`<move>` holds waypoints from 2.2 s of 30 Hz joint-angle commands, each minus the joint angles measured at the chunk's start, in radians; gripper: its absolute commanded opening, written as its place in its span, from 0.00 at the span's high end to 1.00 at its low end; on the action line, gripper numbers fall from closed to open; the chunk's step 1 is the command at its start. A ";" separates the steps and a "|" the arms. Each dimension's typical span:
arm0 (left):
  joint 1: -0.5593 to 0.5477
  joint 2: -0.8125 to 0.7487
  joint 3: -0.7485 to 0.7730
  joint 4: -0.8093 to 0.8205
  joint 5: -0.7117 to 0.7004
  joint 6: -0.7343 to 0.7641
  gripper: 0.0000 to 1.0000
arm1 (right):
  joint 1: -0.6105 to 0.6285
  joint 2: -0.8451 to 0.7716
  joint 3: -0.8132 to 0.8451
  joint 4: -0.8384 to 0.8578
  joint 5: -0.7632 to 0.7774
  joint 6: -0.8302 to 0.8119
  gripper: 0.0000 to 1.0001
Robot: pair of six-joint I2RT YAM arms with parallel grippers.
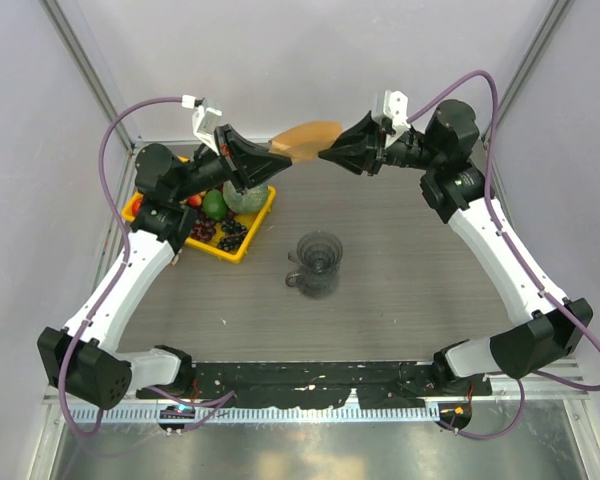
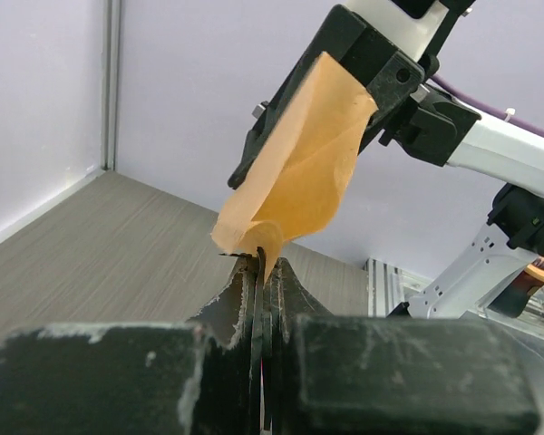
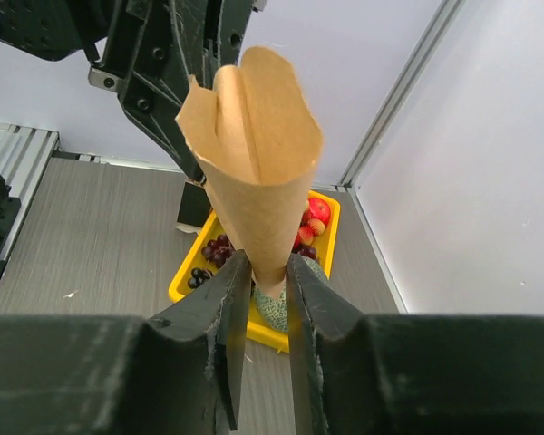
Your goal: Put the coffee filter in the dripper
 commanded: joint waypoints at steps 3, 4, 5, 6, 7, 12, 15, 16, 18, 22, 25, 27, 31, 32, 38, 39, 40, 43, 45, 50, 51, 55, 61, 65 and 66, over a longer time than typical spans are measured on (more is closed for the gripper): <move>0.018 0.018 0.028 0.071 0.043 -0.049 1.00 | 0.005 -0.015 0.054 -0.038 -0.027 -0.045 0.65; 0.019 0.021 0.029 0.074 0.051 -0.049 1.00 | 0.006 -0.015 0.054 -0.049 -0.024 -0.048 0.36; 0.022 0.022 0.031 0.079 0.060 -0.051 1.00 | 0.006 -0.016 0.054 -0.060 -0.021 -0.062 0.24; 0.026 0.024 0.034 0.085 0.074 -0.049 1.00 | 0.005 -0.019 0.053 -0.060 -0.018 -0.069 0.15; 0.027 0.027 0.038 0.091 0.095 -0.049 1.00 | 0.006 -0.021 0.053 -0.098 -0.018 -0.079 0.14; 0.027 0.039 0.045 0.117 0.171 -0.046 1.00 | 0.006 -0.004 0.073 -0.115 -0.047 -0.094 0.13; 0.027 0.054 0.052 0.115 0.175 -0.052 1.00 | 0.009 0.011 0.092 -0.115 -0.072 -0.083 0.34; 0.027 0.057 0.054 0.117 0.177 -0.057 1.00 | 0.011 0.016 0.096 -0.114 -0.076 -0.083 0.39; 0.027 0.065 0.055 0.115 0.175 -0.063 1.00 | 0.012 0.019 0.103 -0.115 -0.082 -0.086 0.54; 0.027 0.070 0.058 0.091 0.175 -0.051 1.00 | 0.015 0.024 0.112 -0.137 -0.088 -0.118 0.77; 0.039 0.067 0.060 0.066 0.166 -0.048 0.92 | 0.014 0.024 0.120 -0.167 -0.085 -0.152 0.94; 0.058 0.065 0.066 0.037 0.184 -0.034 0.69 | 0.012 0.022 0.123 -0.181 -0.079 -0.172 0.95; 0.156 0.002 0.077 -0.197 0.253 0.151 0.34 | 0.005 0.028 0.151 -0.259 -0.075 -0.234 0.95; 0.188 -0.013 0.095 -0.304 0.267 0.264 0.31 | 0.001 0.031 0.161 -0.300 -0.075 -0.264 0.95; 0.233 -0.053 0.278 -0.805 0.215 0.775 0.23 | 0.014 0.039 0.172 -0.420 -0.095 -0.392 0.95; 0.231 -0.047 0.299 -0.803 0.214 0.773 0.24 | 0.017 0.044 0.175 -0.439 -0.095 -0.428 0.95; 0.231 -0.039 0.322 -0.805 0.214 0.770 0.26 | 0.023 0.045 0.183 -0.469 -0.096 -0.442 0.95; 0.214 -0.016 0.397 -0.808 0.198 0.778 0.34 | 0.035 0.056 0.197 -0.502 -0.093 -0.473 0.95; 0.187 -0.015 0.410 -0.832 0.183 0.831 0.37 | 0.041 0.057 0.200 -0.505 -0.095 -0.475 0.95; 0.138 -0.004 0.414 -0.895 0.149 0.963 0.46 | 0.052 0.056 0.201 -0.511 -0.092 -0.473 0.95; 0.131 0.004 0.417 -0.898 0.143 0.969 0.49 | 0.055 0.056 0.201 -0.514 -0.093 -0.473 0.95; 0.096 0.019 0.433 -0.898 0.133 0.982 0.51 | 0.061 0.050 0.197 -0.525 -0.095 -0.481 0.95; 0.058 0.010 0.401 -0.902 0.103 1.026 0.54 | 0.072 0.042 0.191 -0.537 -0.092 -0.490 0.95; 0.038 0.010 0.388 -0.911 0.076 1.040 0.54 | 0.078 0.038 0.183 -0.537 -0.088 -0.496 0.95; 0.035 0.010 0.390 -0.918 0.073 1.048 0.55 | 0.081 0.033 0.182 -0.537 -0.085 -0.499 0.95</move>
